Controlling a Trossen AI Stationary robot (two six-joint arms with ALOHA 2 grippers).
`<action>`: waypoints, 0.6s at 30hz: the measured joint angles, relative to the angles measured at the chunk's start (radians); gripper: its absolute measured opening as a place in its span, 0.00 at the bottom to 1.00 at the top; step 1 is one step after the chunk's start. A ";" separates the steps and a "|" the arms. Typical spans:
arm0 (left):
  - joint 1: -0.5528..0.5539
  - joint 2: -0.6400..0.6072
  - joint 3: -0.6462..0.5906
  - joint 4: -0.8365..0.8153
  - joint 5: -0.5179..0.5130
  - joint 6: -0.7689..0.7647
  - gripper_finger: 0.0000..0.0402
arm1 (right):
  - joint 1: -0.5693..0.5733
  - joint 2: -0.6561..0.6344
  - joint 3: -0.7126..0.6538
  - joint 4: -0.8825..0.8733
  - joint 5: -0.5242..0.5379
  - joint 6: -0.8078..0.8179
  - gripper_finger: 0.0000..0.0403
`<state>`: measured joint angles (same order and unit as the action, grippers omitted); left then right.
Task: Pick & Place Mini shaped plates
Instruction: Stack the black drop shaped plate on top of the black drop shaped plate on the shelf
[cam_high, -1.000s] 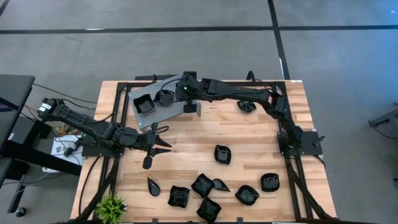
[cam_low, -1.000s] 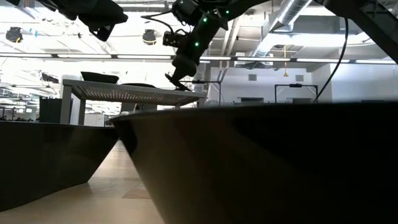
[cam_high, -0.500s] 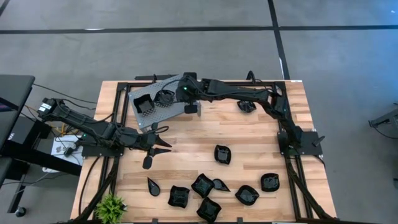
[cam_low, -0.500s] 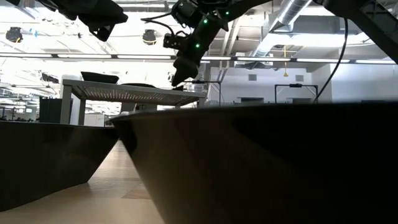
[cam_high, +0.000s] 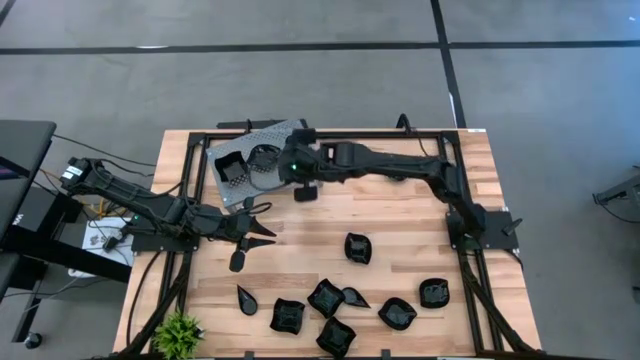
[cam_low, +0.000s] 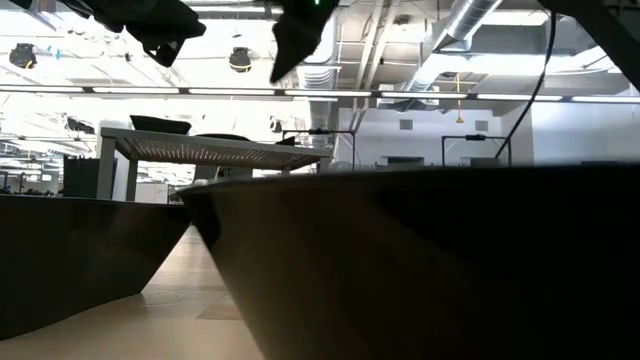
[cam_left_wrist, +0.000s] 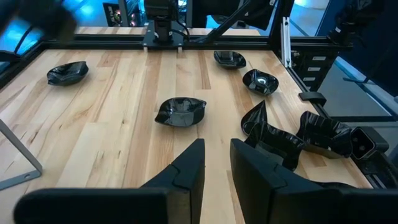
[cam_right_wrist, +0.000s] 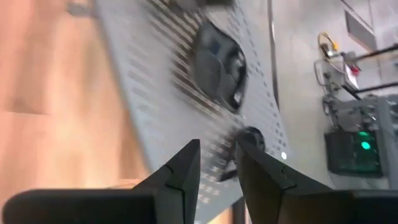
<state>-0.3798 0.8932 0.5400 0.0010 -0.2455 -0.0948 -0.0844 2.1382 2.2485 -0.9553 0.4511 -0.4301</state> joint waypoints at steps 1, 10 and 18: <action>0.000 0.000 0.000 0.000 0.000 0.000 0.19 | 0.017 0.000 0.025 -0.026 0.000 0.009 0.24; 0.000 0.000 0.000 0.000 0.000 -0.052 0.19 | 0.167 -0.076 0.082 -0.340 0.177 0.196 0.24; 0.000 0.000 0.000 0.000 0.015 -0.091 0.19 | 0.260 -0.111 0.031 -0.599 0.171 0.584 0.24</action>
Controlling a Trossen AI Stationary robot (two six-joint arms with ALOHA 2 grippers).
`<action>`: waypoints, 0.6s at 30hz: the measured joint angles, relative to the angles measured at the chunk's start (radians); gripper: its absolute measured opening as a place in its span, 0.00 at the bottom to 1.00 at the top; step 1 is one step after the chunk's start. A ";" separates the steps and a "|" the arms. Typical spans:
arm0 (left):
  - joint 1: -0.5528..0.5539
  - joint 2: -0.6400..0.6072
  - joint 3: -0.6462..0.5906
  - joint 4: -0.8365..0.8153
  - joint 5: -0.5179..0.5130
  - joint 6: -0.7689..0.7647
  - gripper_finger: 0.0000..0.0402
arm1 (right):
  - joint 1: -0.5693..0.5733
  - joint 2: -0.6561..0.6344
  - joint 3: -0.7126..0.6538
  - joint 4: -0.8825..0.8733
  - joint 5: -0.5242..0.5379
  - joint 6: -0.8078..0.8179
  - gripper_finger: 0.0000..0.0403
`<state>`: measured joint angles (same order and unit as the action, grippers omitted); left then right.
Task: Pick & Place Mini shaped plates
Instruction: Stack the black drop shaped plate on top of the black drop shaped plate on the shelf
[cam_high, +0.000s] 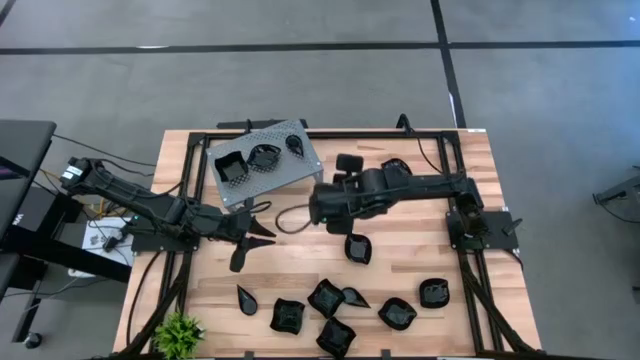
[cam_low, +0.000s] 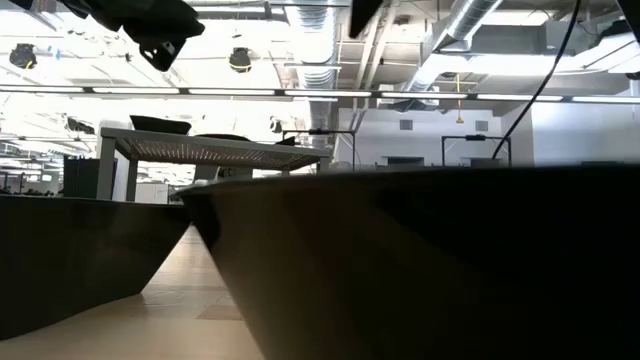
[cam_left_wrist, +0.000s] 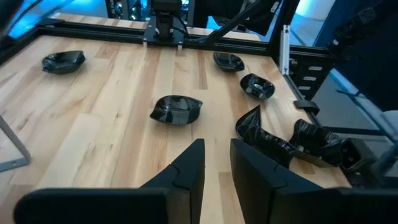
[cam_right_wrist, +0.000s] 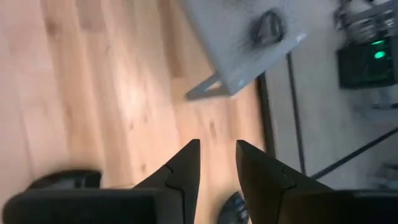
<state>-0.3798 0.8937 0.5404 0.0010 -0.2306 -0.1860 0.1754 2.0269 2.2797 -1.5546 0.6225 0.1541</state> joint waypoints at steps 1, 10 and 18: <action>0.000 0.003 0.000 0.001 0.017 -0.006 0.19 | 0.012 -0.004 -0.037 0.006 -0.020 0.003 0.24; -0.046 0.043 0.001 0.000 0.076 -0.014 0.19 | 0.115 -0.023 -0.488 0.055 -0.191 0.228 0.24; -0.045 0.048 0.001 0.015 0.070 -0.014 0.19 | 0.175 -0.058 -0.598 0.241 -0.524 0.187 0.24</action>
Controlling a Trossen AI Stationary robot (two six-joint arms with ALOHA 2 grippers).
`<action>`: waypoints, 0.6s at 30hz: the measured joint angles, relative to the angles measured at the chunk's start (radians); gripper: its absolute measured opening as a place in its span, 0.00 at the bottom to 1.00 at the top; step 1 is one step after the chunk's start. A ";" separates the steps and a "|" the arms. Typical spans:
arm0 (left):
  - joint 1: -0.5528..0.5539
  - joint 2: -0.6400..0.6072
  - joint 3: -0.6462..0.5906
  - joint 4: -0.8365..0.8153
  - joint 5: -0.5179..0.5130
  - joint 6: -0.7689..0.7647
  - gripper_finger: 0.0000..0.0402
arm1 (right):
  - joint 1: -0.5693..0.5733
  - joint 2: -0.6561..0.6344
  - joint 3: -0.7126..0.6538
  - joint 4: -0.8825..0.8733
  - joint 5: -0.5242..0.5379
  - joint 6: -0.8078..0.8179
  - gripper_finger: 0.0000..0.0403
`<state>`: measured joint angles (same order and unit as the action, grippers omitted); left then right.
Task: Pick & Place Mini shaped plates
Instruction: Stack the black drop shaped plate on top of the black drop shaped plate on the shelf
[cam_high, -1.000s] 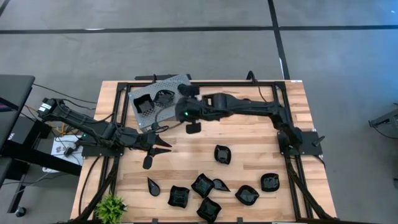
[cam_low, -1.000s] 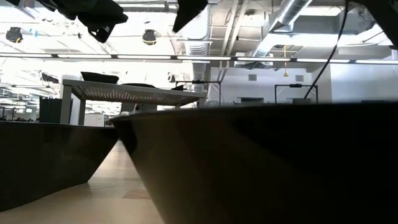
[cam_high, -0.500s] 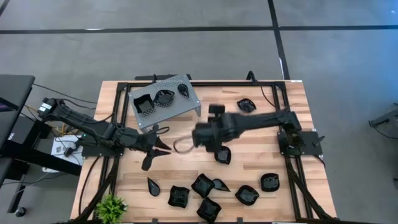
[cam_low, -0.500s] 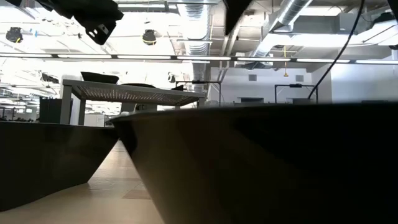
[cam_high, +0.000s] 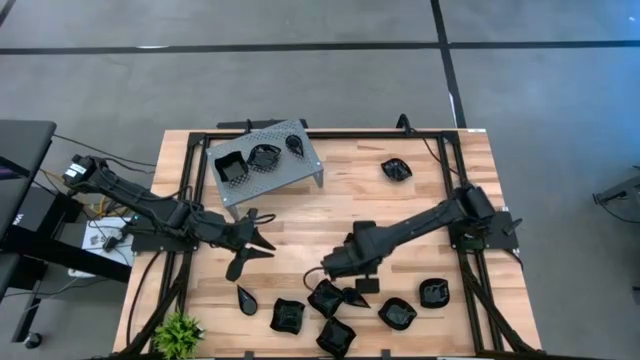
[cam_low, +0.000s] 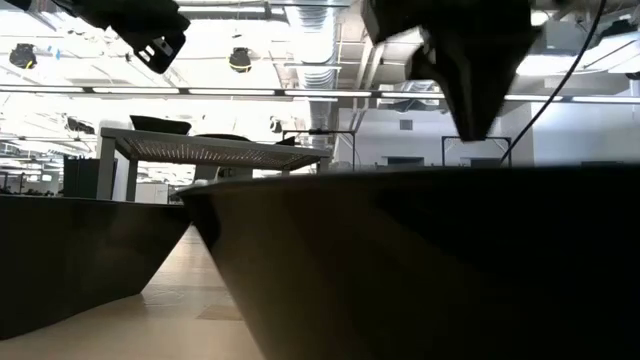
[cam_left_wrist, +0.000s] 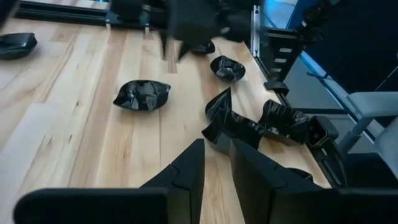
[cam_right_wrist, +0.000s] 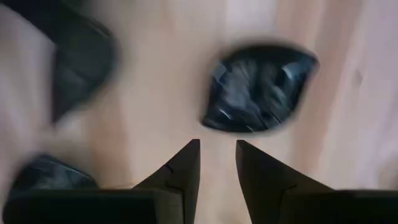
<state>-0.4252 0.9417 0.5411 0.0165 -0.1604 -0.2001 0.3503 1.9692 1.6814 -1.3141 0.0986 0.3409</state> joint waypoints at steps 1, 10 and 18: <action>0.000 0.000 0.000 0.010 0.000 0.000 0.19 | 0.008 -0.022 -0.017 0.043 0.000 0.000 0.24; 0.000 0.001 0.000 0.008 -0.003 0.000 0.19 | 0.058 -0.393 -0.416 0.340 0.011 0.232 0.24; 0.000 0.001 0.000 0.007 -0.003 0.001 0.19 | 0.068 -0.524 -0.783 0.978 -0.037 0.548 0.24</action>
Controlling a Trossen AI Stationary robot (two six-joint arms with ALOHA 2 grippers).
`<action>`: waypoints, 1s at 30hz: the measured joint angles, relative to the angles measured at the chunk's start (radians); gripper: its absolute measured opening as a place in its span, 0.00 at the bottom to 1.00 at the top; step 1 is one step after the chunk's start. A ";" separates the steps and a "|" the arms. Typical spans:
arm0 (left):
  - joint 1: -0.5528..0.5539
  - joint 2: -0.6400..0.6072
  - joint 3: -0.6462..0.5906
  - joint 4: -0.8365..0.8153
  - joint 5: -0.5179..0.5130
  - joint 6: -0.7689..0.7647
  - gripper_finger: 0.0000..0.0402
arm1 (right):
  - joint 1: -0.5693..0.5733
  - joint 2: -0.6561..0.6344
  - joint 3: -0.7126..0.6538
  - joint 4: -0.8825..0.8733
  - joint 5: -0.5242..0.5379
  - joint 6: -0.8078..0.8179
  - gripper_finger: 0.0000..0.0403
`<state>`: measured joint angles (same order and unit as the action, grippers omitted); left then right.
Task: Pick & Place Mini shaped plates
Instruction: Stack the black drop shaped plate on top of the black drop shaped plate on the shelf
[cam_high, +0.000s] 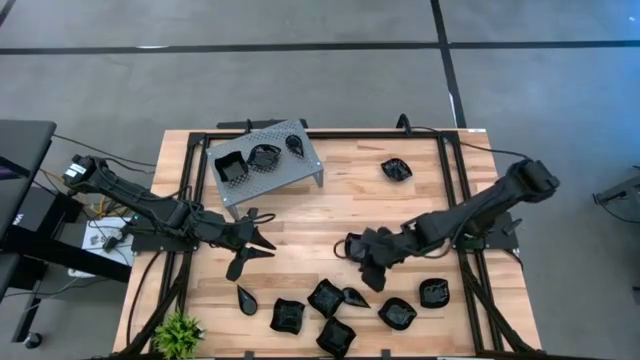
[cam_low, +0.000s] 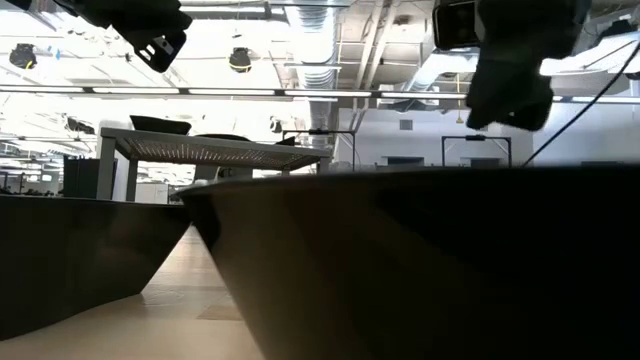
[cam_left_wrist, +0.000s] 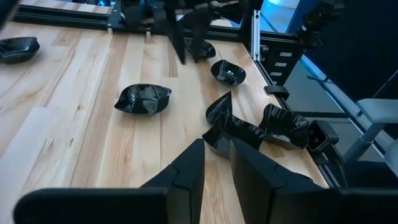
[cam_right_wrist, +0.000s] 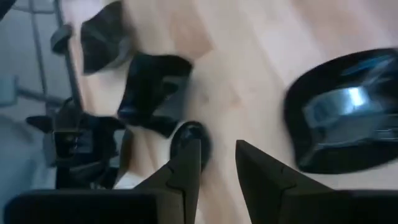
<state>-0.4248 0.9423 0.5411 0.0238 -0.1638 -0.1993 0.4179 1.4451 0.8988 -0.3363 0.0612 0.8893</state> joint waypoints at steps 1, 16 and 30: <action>0.000 0.000 0.000 0.000 0.000 0.003 0.19 | 0.007 0.020 -0.001 0.013 -0.012 0.002 0.23; 0.000 0.000 0.000 0.003 0.000 0.016 0.19 | 0.020 0.375 0.213 -0.109 -0.144 0.047 0.18; 0.000 0.000 -0.001 0.012 0.000 0.019 0.19 | 0.019 0.442 0.282 -0.193 -0.142 0.047 0.18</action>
<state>-0.4248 0.9424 0.5404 0.0360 -0.1637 -0.1805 0.4370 1.8866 1.1809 -0.5293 -0.0807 0.9360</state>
